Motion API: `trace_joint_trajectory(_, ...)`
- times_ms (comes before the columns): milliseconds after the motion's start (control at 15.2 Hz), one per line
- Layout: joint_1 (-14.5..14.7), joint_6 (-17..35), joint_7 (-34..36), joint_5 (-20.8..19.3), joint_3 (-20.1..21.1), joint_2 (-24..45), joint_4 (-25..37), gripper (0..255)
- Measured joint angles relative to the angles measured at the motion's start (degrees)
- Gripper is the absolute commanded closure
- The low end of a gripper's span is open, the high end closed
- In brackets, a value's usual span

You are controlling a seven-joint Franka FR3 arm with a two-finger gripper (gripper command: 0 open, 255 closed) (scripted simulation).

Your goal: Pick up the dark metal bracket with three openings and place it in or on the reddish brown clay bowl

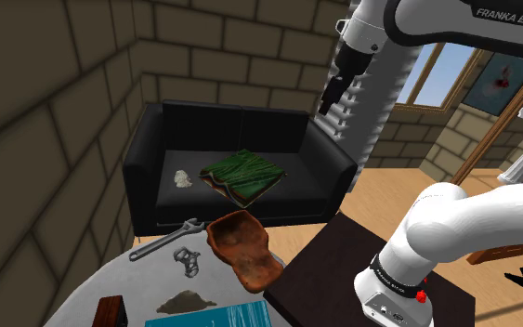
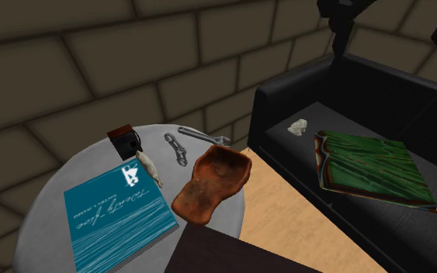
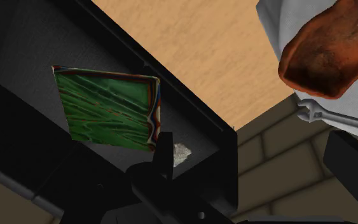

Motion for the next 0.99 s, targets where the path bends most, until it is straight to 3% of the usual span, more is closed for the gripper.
trace_joint_trajectory(396, 1.72, 4.42, 2.53, 1.93, 3.07, 2.77, -2.58, 0)
trace_joint_trajectory(990, 4.97, 15.51, 8.06, 5.18, 10.21, 12.88, -5.22, 0)
